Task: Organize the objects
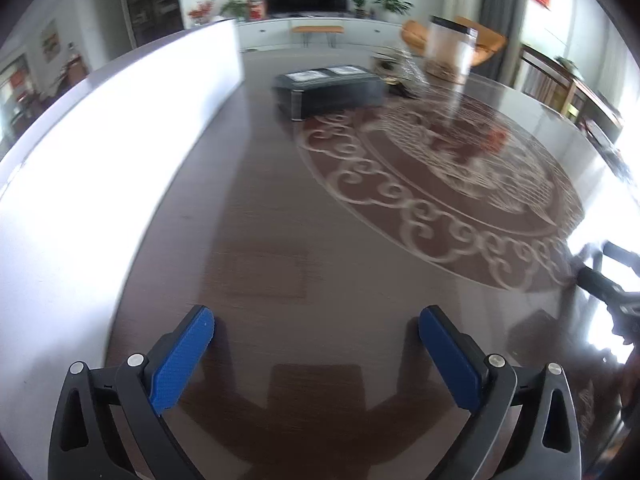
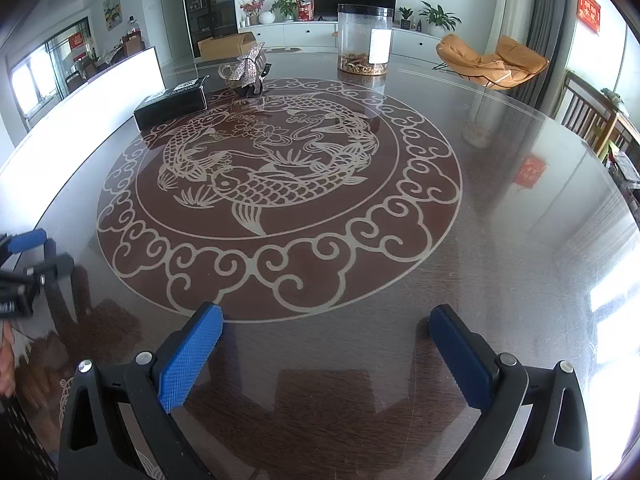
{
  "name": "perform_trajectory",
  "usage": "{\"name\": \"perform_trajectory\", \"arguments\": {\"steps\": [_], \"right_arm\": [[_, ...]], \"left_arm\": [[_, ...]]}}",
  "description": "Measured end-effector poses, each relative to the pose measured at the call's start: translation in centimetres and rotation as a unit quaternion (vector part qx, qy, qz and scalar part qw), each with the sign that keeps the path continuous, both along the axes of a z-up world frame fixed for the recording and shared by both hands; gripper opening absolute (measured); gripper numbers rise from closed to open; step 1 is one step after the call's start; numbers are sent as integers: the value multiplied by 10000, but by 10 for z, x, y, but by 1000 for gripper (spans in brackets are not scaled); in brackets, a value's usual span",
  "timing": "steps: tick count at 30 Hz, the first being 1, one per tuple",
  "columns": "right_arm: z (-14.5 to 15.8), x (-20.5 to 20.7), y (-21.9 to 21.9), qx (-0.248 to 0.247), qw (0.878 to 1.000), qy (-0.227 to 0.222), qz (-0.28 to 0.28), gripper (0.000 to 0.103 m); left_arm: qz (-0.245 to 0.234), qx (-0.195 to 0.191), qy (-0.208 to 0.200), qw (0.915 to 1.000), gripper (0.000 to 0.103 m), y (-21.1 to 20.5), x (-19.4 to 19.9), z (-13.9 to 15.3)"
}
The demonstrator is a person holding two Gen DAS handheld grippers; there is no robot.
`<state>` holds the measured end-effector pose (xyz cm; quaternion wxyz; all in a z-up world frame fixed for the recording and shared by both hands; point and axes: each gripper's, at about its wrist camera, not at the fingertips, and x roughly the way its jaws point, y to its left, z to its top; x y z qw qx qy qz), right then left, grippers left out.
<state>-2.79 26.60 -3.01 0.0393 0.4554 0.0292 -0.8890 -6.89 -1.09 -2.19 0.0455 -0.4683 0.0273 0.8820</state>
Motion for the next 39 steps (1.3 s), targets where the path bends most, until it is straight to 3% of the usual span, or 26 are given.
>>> {"name": "perform_trajectory", "arguments": {"steps": [12,18,23,27,31,32,33,34,36,39], "right_arm": [[2,-17,-4,-102,9998,-149,119,103],[32,-113,-24,-739,9968,52,290,103],[46,-219,-72,-792,9956,11,494,103],[39,-270,-107,-704,9968,-102,376,103],[27,-296,-131,-382,9987,-149,293,102],[27,-298,-132,-462,9985,-64,284,92],[26,-301,-133,-472,9986,-67,250,65],[23,-304,-135,-433,9986,-177,247,58],[16,-303,-136,-298,9983,-391,312,54],[14,-288,-141,-18,9977,-328,588,54]], "left_arm": [[173,7,60,9998,103,-11,5,0],[174,7,62,9998,103,-10,4,0],[175,8,63,9998,103,-10,4,0],[174,11,62,9998,103,-9,3,-1],[175,14,60,9998,103,-9,3,-1],[172,17,59,9998,103,-9,3,-1],[168,21,55,9998,103,-9,3,-1],[165,25,56,9998,103,-9,3,-1],[166,25,55,9998,103,-9,2,-1],[167,25,54,9998,103,-8,2,0]]}}
